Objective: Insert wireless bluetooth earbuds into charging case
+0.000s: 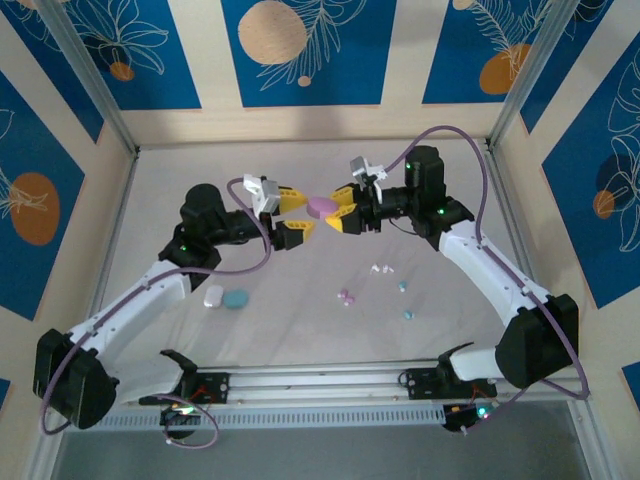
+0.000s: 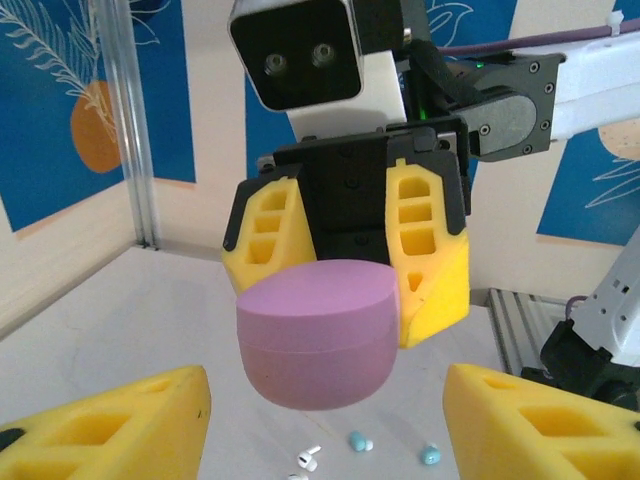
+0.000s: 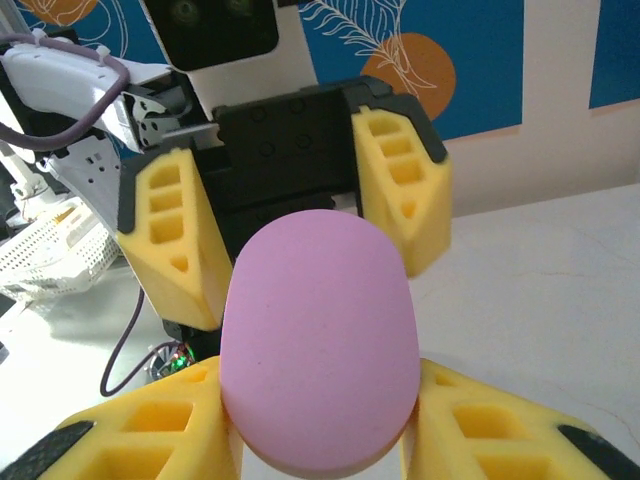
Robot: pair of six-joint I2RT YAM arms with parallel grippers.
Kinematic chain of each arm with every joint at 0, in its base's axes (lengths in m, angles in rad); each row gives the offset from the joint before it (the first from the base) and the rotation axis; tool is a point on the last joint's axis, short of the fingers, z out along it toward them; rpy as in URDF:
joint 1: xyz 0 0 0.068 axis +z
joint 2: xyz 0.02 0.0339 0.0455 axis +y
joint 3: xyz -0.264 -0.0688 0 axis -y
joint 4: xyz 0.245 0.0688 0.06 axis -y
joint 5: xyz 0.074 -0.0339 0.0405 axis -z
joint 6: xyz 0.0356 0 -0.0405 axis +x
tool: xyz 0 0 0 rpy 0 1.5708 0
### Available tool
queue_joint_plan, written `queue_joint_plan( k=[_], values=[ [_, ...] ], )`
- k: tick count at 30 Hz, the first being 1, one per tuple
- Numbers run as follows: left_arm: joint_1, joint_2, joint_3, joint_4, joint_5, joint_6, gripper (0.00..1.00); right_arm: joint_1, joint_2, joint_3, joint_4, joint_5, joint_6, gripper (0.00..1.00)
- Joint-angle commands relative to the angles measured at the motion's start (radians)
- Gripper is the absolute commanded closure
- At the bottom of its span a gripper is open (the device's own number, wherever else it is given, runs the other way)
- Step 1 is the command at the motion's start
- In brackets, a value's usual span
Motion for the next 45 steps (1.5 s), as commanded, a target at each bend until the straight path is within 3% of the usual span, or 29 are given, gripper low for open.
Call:
queue_joint_plan(
  k=[1,22,32,39,45],
  values=[
    [-0.006,0.012,0.033,0.057,0.064,-0.004,0.37,0.01,-0.024,0.032,-0.008,-0.027,-0.02,0.61],
    [-0.015,0.06,0.077,0.047,0.096,-0.08,0.43,0.025,-0.019,0.028,0.028,-0.001,-0.036,0.62],
    [-0.026,0.069,0.092,0.002,0.097,-0.06,0.53,0.034,-0.013,0.028,0.036,0.012,-0.033,0.62],
    [-0.027,0.06,0.091,-0.024,0.091,-0.037,0.46,0.031,-0.019,0.017,0.069,0.023,-0.011,0.62],
    [-0.028,0.057,0.094,-0.017,0.088,-0.038,0.51,0.031,-0.016,0.018,0.057,0.019,-0.021,0.62]
  ],
)
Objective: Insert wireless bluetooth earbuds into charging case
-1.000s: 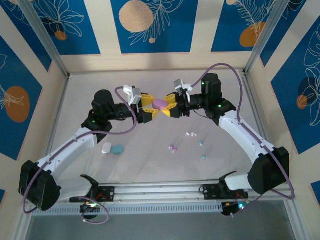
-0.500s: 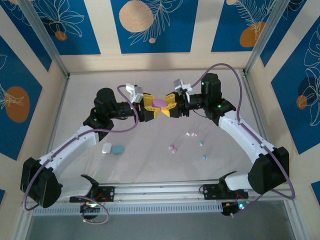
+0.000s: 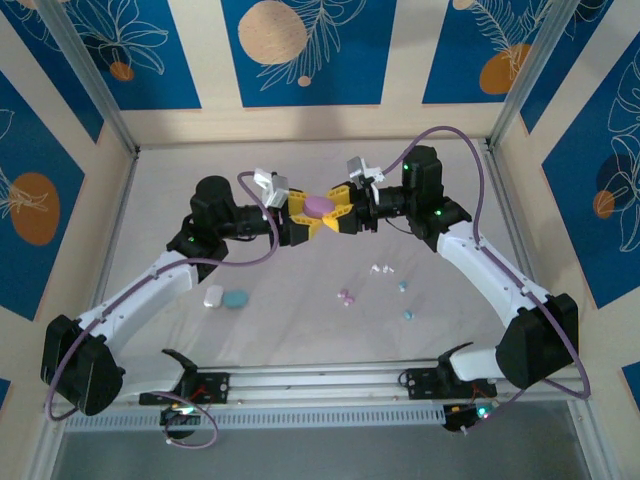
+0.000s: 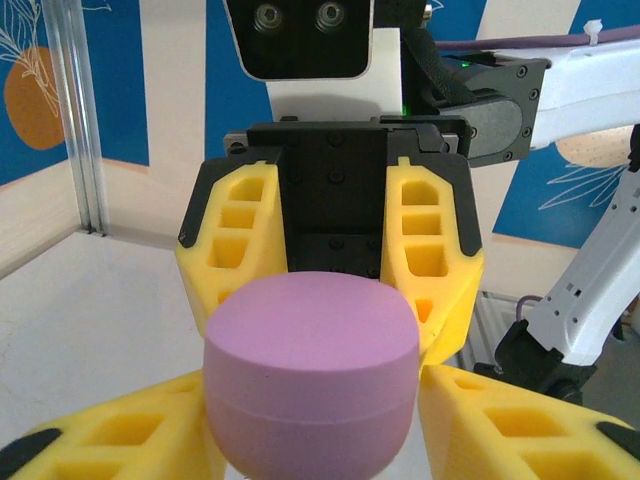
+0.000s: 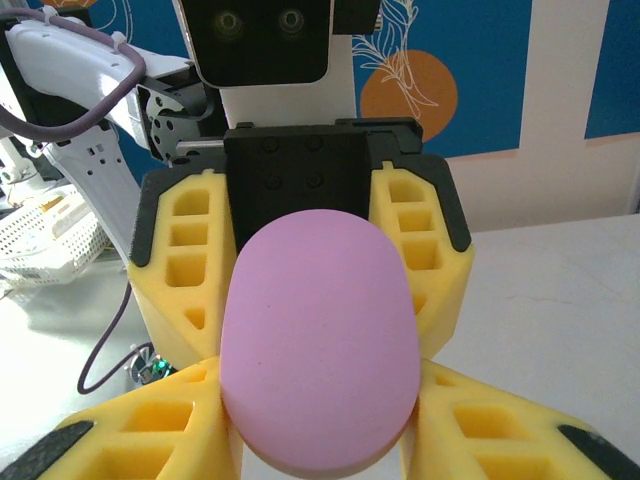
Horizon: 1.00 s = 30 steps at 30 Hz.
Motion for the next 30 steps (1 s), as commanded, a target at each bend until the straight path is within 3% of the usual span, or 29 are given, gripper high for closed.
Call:
queue_joint_plan(
  k=[1,13,20,22,26,30],
  values=[
    [-0.012,-0.006,0.034,0.017,0.025,0.008,0.52,0.007,-0.018,0.018,-0.004,-0.002,-0.004,0.62],
    [-0.013,-0.024,0.014,0.047,0.006,0.009,0.51,-0.002,-0.027,0.008,-0.045,0.003,-0.039,0.61],
    [-0.012,-0.039,0.005,0.041,-0.012,0.023,0.41,-0.008,-0.032,0.009,-0.047,-0.004,-0.043,0.62],
    [-0.013,-0.039,0.007,0.032,-0.013,0.027,0.42,-0.01,-0.033,0.008,-0.044,-0.004,-0.04,0.62],
    [-0.012,-0.026,0.022,-0.006,0.005,0.037,0.54,-0.01,-0.039,0.002,-0.022,-0.013,-0.018,0.62],
    [-0.012,-0.017,0.029,-0.003,0.016,0.029,0.55,-0.009,-0.042,-0.006,-0.002,-0.009,-0.003,0.62]
  ],
)
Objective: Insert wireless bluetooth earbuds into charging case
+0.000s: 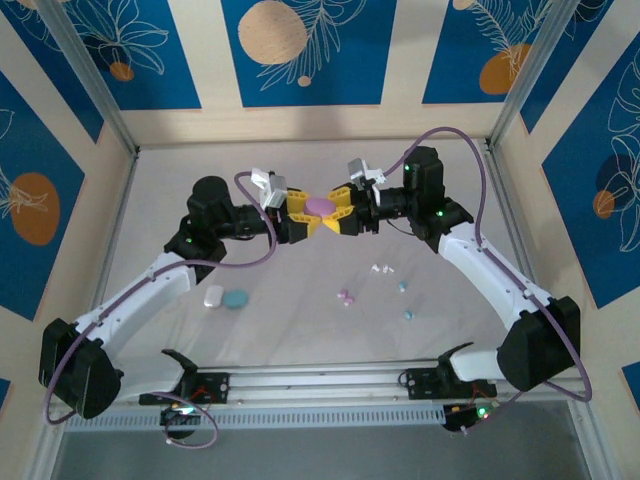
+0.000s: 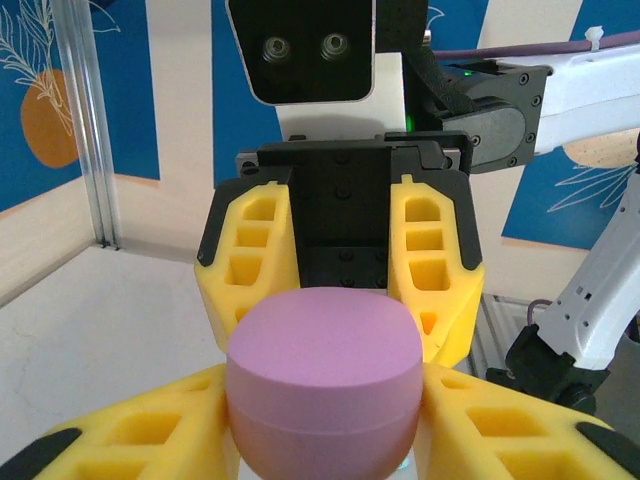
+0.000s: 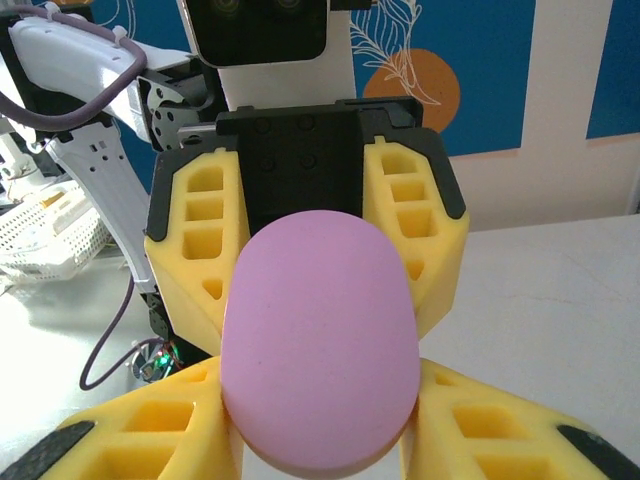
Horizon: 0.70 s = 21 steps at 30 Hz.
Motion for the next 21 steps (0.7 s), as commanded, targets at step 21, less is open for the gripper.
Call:
queue_joint_plan(
  k=[21],
  values=[
    [-0.013,-0.005,0.016,0.016,0.071,0.041,0.75,-0.051,0.012,0.073,-0.065,0.01,0.215,0.41]
  ],
)
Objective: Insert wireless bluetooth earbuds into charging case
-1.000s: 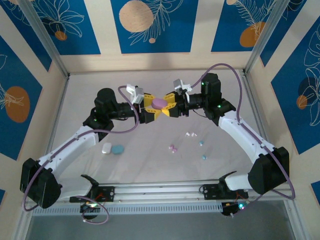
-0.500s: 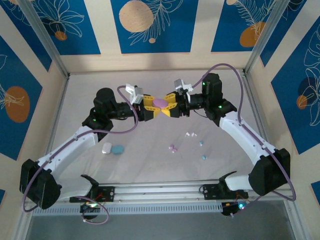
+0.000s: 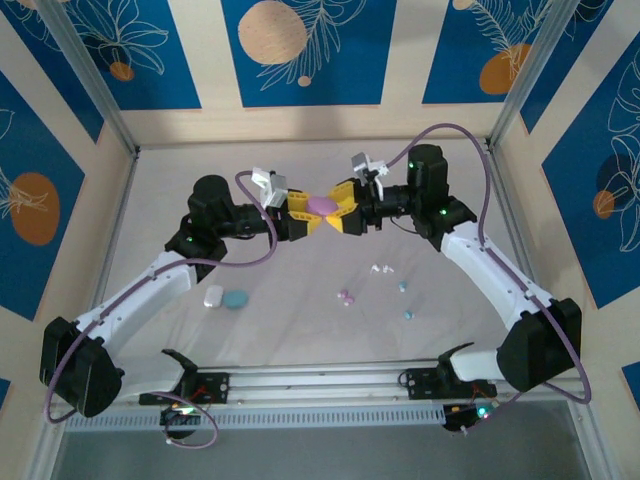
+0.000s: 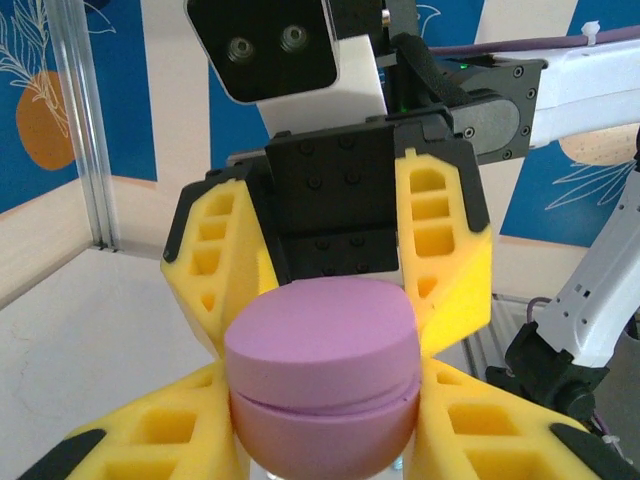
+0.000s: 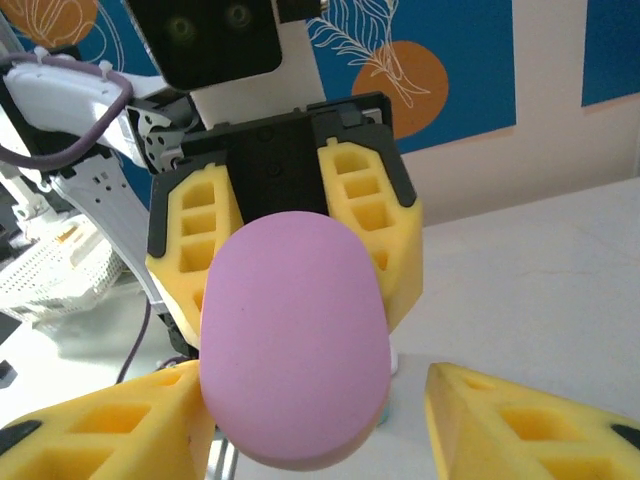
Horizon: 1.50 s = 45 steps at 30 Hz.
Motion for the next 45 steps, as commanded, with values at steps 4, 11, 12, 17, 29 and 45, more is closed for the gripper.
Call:
queue_joint_plan(
  k=[4,11,12,17,29,45],
  values=[
    [-0.019,-0.007,0.016,0.019,0.069,0.036,0.75,-0.022,0.036,0.096,-0.108,0.021,0.094,0.38],
    [-0.027,-0.016,-0.01,0.057,0.047,0.024,0.75,-0.022,0.06,0.142,-0.139,0.086,0.159,0.32],
    [-0.027,-0.017,-0.016,0.067,0.044,0.018,0.75,-0.023,0.063,0.15,-0.145,0.102,0.175,0.31],
    [-0.032,-0.021,-0.037,0.102,0.032,-0.003,0.76,-0.028,0.082,0.202,-0.209,0.141,0.218,0.28],
    [-0.036,-0.033,-0.101,0.169,-0.086,-0.033,0.76,-0.04,0.062,0.249,-0.256,0.076,0.286,0.23],
    [-0.045,-0.045,-0.14,0.323,-0.13,-0.056,0.77,-0.047,0.027,0.237,-0.387,0.1,0.318,0.21]
  ],
)
